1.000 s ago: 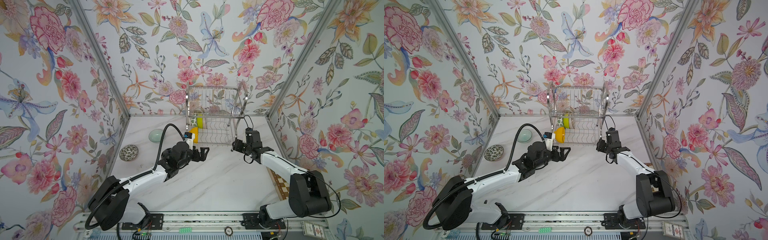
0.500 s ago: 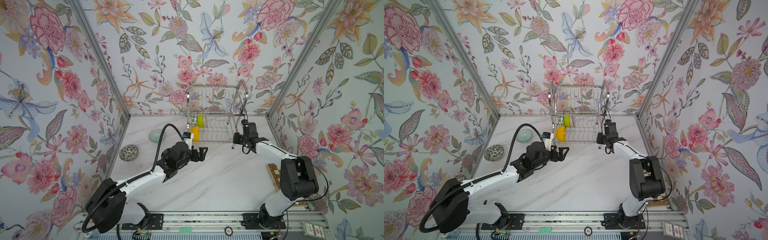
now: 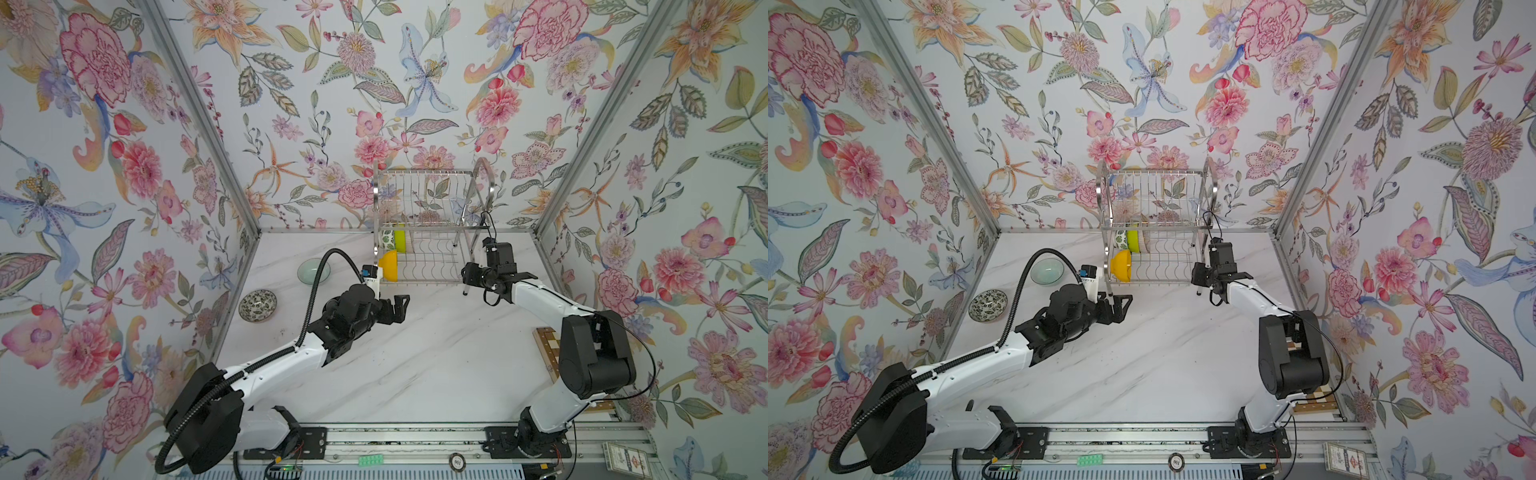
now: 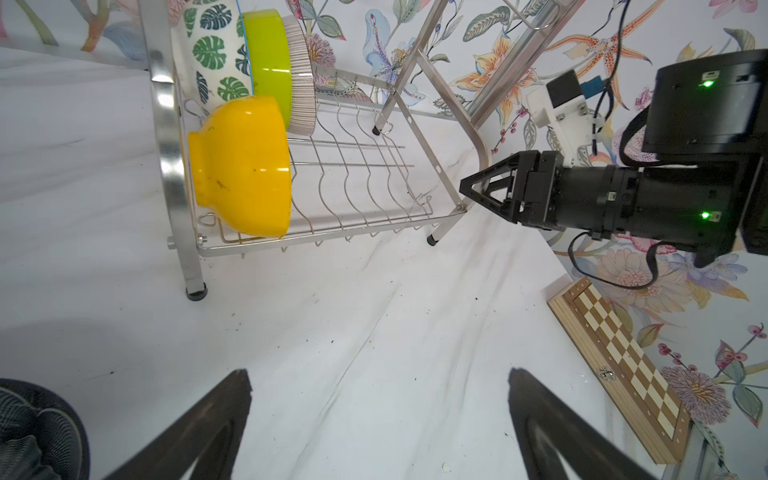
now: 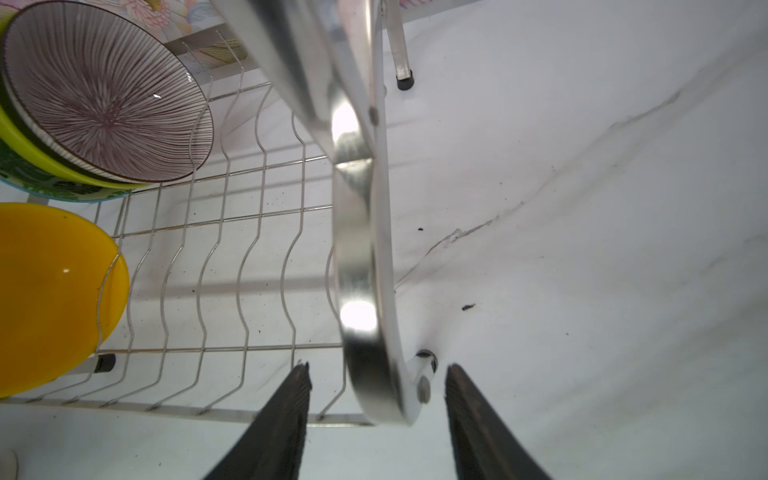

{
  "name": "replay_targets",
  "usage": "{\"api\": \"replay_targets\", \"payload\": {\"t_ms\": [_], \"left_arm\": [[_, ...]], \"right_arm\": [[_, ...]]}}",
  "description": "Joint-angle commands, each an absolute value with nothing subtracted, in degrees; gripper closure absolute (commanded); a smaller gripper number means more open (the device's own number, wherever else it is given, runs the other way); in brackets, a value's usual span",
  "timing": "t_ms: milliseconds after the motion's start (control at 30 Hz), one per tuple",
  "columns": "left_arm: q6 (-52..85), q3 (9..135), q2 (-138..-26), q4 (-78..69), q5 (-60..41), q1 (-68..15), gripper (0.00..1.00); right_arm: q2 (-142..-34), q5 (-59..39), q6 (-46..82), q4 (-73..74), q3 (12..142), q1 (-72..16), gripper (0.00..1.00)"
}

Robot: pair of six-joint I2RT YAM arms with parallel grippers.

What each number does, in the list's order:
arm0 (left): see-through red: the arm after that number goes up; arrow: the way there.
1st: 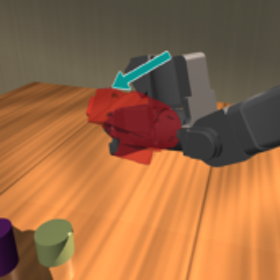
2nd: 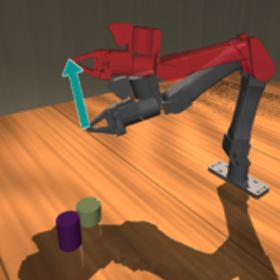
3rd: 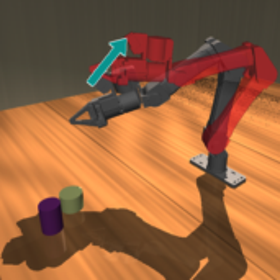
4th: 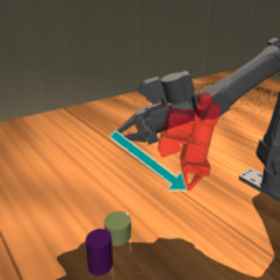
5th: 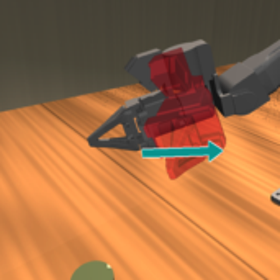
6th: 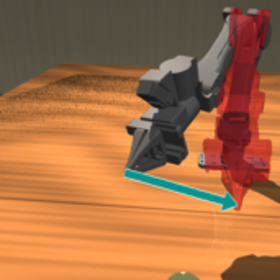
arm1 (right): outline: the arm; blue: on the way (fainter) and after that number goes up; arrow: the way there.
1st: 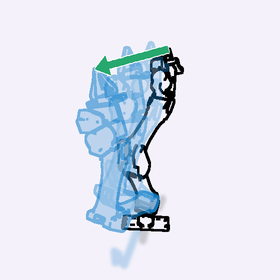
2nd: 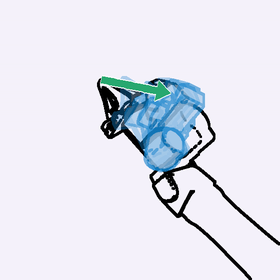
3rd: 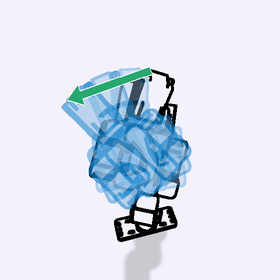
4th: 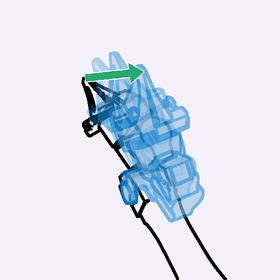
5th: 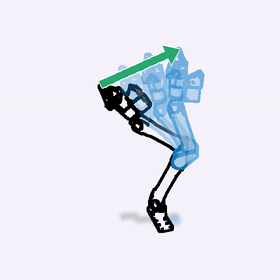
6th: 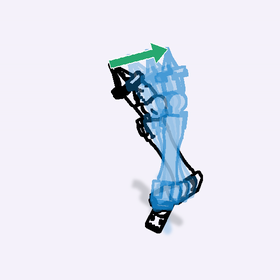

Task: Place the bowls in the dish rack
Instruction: 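Open the right gripper and withdraw it from the yellow bowl toward the robot, then lower the left gripper onto the black-and-white patterned bowl rim while the right moves toward it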

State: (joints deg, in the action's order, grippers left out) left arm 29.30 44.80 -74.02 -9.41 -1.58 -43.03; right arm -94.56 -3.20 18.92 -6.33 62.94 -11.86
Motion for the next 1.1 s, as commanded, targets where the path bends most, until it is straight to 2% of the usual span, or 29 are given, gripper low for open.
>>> {"api": "replay_targets", "payload": {"t_ms": [0, 67, 133, 200, 233, 533, 800, 1067], "left_arm": [[27.43, 45.85, -71.75, -4.77, 1.99, -42.29, 0.01], [27.36, 46.37, -70.90, -2.17, 4.19, -41.86, 0.01], [27.25, 46.90, -69.94, 0.42, 6.69, -41.35, 0.01], [27.25, 47.35, -68.73, 2.75, 7.71, -40.50, 0.01], [27.25, 47.50, -68.25, 3.72, 7.90, -40.18, 0.01], [27.85, 48.16, -62.94, 14.27, 11.28, -36.79, 0.01], [33.01, 44.59, -57.49, 25.32, 18.72, -33.56, 0.01], [39.81, 35.49, -55.62, 21.48, 8.26, -26.30, 0.02]], "right_arm": [[-88.61, -4.45, 20.23, -7.69, 60.39, -11.70, 0.35], [-86.35, -4.33, 20.63, -8.63, 59.33, -11.93, 0.30], [-83.73, -2.78, 20.57, -9.09, 57.77, -12.58, 0.20], [-80.61, -1.97, 20.79, -9.23, 56.00, -12.99, 0.04], [-79.48, -2.07, 20.93, -9.31, 55.30, -13.14, 0.01], [-74.11, -1.18, 24.50, -13.36, 54.29, -17.62, 0.01], [-75.37, 9.86, 21.78, -14.80, 58.88, -31.98, 0.01], [-82.53, 23.15, 15.66, -17.27, 66.60, -47.86, 0.01]]}}
